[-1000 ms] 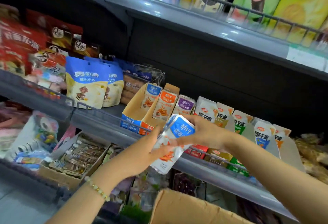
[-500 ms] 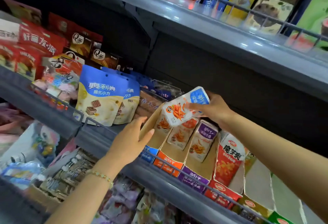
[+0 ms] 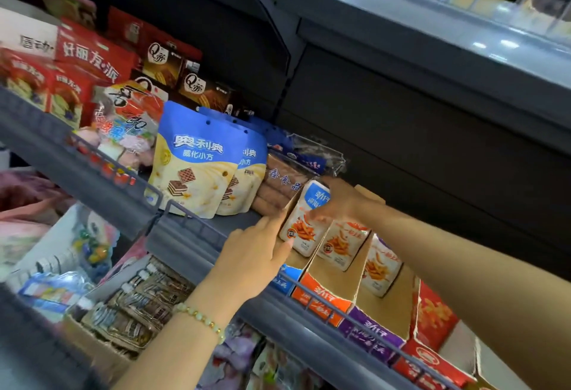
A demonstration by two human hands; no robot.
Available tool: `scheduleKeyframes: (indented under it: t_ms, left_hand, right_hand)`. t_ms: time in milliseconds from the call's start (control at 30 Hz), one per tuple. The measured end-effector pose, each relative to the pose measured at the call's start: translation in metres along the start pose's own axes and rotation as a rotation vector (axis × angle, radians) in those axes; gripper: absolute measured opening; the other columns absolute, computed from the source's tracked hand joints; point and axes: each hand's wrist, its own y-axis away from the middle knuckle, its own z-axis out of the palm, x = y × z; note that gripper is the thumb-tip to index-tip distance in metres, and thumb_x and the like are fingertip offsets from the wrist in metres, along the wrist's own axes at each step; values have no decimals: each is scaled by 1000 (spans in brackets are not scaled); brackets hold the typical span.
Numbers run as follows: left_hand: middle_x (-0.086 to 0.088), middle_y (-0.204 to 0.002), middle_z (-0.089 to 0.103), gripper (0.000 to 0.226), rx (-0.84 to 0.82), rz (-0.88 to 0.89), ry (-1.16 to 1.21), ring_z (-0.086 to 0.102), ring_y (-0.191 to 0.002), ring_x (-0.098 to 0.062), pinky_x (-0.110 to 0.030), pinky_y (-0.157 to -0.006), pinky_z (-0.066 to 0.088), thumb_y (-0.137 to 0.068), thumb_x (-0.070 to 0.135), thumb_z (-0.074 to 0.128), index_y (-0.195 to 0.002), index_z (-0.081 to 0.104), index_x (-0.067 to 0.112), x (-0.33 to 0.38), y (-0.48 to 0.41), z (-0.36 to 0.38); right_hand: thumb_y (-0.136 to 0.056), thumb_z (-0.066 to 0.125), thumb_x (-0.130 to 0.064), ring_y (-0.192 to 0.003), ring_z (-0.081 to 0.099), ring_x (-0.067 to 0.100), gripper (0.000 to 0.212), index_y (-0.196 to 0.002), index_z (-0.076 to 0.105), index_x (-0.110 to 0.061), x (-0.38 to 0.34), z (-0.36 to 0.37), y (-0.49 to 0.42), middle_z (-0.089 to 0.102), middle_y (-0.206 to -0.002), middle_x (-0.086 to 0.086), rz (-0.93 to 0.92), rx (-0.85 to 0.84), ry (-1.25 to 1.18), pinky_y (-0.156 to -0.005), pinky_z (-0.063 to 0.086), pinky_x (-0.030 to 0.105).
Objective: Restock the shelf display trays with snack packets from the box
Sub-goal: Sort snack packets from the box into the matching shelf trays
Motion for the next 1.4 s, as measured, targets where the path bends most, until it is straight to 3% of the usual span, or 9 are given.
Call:
scheduleKeyframes:
  t_ms: [200, 367, 533, 933, 1033, 1233, 1333, 1400]
  left_hand:
    - [7, -143, 42, 55, -13, -5, -18, 59, -103, -15, -35, -96, 40, -100, 48, 28, -150, 16, 29, -2, 0, -1]
    - [7, -147, 38, 55, -35, -20, -14, 57, -109, -16, -34, -98, 38, -100, 48, 27, -151, 14, 30, 1, 1, -4]
    - [8, -147, 39, 54, -42, -23, 2, 55, -114, -17, -35, -99, 38, -100, 46, 30, -150, 14, 31, 2, 2, -7]
    - [10, -150, 35, 56, -55, -16, 7, 49, -124, -15, -35, -102, 37, -99, 48, 31, -150, 14, 32, 1, 1, -7]
    - [7, -148, 37, 57, -38, -10, -29, 43, -129, -15, -35, -102, 38, -98, 50, 32, -150, 17, 30, 1, 0, -6]
    - [7, -149, 33, 60, -4, 52, -123, 32, -134, -13, -29, -106, 31, -96, 54, 30, -148, 22, 24, 18, 19, -22]
    - [10, -149, 34, 64, -68, 82, -146, 31, -134, -10, -27, -105, 30, -94, 60, 27, -148, 21, 26, 33, 46, -33]
    - [14, -148, 33, 77, -143, 71, -126, 29, -135, -6, -23, -105, 28, -84, 72, 13, -147, 21, 29, 44, 74, -37]
  right_hand:
    - [-74, 81, -30, -108, 60, 20, 77, -135, 35, -25, 6, 10, 1, 62, -119, 2, -94, 145, 164, -96, 49, 41]
    - [-76, 79, -31, -121, 53, 21, 71, -134, 38, -29, 14, 16, -4, 56, -130, 0, -132, 256, 206, -107, 40, 41]
    - [-74, 81, -27, -120, 54, 20, 72, -133, 39, -29, 17, 13, -6, 56, -129, -1, -180, 245, 201, -104, 44, 42]
    - [-74, 81, -27, -123, 51, 18, 63, -127, 46, -25, 20, 9, -6, 54, -130, -1, -212, 327, 184, -109, 37, 41]
    - [-77, 78, -27, -123, 50, 16, 62, -130, 45, -27, 21, 7, -1, 52, -132, -2, -237, 322, 73, -104, 44, 38]
    - [-88, 67, -31, -110, 48, 3, 58, -139, 40, -28, 25, -10, 57, 46, -139, -6, -307, 187, -162, -74, 41, 10]
    - [-89, 63, -41, -122, 46, 7, 56, -139, 38, -35, 36, -13, 108, 39, -140, -15, -286, 82, -248, -89, 49, 25]
    - [-89, 62, -42, -126, 45, 3, 53, -136, 39, -38, 50, -10, 144, 41, -141, -17, -324, 21, -299, -99, 45, 25]
